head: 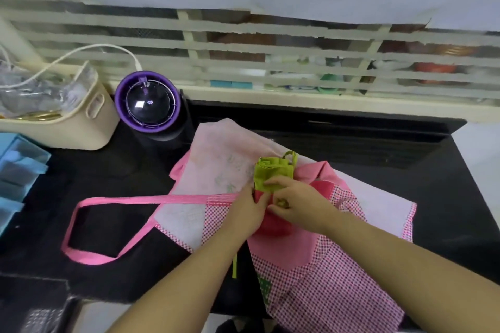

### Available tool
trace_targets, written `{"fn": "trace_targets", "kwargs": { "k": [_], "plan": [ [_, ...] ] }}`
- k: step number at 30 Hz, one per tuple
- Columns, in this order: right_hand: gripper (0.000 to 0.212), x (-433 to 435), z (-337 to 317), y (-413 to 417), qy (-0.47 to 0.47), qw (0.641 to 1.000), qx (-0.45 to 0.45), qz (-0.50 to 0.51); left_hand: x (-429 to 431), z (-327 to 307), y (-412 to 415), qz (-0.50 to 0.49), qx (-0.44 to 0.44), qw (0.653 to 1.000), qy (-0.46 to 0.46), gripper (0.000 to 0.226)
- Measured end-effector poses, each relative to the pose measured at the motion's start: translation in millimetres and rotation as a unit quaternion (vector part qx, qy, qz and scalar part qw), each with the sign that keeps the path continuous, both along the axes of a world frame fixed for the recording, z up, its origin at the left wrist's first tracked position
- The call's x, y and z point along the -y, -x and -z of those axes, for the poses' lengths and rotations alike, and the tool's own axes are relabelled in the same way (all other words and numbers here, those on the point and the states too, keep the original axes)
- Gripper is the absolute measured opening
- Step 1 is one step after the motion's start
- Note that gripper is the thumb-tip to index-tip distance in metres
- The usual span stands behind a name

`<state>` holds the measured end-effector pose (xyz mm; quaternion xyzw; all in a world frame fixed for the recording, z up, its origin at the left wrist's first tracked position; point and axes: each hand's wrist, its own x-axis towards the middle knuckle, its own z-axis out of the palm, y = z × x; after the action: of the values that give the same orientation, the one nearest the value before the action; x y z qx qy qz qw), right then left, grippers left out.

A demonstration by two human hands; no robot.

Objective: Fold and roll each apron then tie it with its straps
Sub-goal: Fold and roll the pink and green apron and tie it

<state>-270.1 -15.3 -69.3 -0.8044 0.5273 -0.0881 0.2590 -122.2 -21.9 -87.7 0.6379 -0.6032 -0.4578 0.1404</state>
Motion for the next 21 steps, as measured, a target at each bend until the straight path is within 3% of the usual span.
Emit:
{"fn": "trace_targets", "kwargs": {
  "k": [3,7,9,13,16,18,21],
  "plan": [
    [0.026,3.3,6.2,-3.2,-0.019,1.000,-0.011,0.003,9.8,-6.2,-17.9,0.119,0.085,0.989,0.001,0.040],
    [0.032,5.2,6.9,-2.9,-0.045,0.999,-0.026,-0.004,32.6,-32.3,-48.8,0.281,0.286,0.915,0.036,0.038],
    [0.033,5.3,7.5,-2.0,-0.051,0.998,-0.028,-0.006,43.7,-53.4,-53.8,0.300,0.298,0.904,0.052,0.037],
    [0.029,5.2,11.9,0.0,-0.050,0.998,-0.022,-0.007,49.3,-77.8,-36.6,0.287,0.115,0.948,0.071,0.036],
    [0.025,3.7,14.7,3.3,-0.049,0.999,-0.012,0.001,35.8,-59.0,-16.3,0.221,-0.002,0.974,0.049,0.031],
    [0.025,1.3,14.4,7.2,-0.064,0.998,0.004,0.013,28.6,-41.5,-6.1,0.144,-0.101,0.984,0.001,0.027],
    [0.023,-2.1,9.7,13.1,-0.111,0.991,0.064,0.041,23.6,-30.3,-1.9,0.031,-0.237,0.963,-0.122,0.023]
  ]
}}
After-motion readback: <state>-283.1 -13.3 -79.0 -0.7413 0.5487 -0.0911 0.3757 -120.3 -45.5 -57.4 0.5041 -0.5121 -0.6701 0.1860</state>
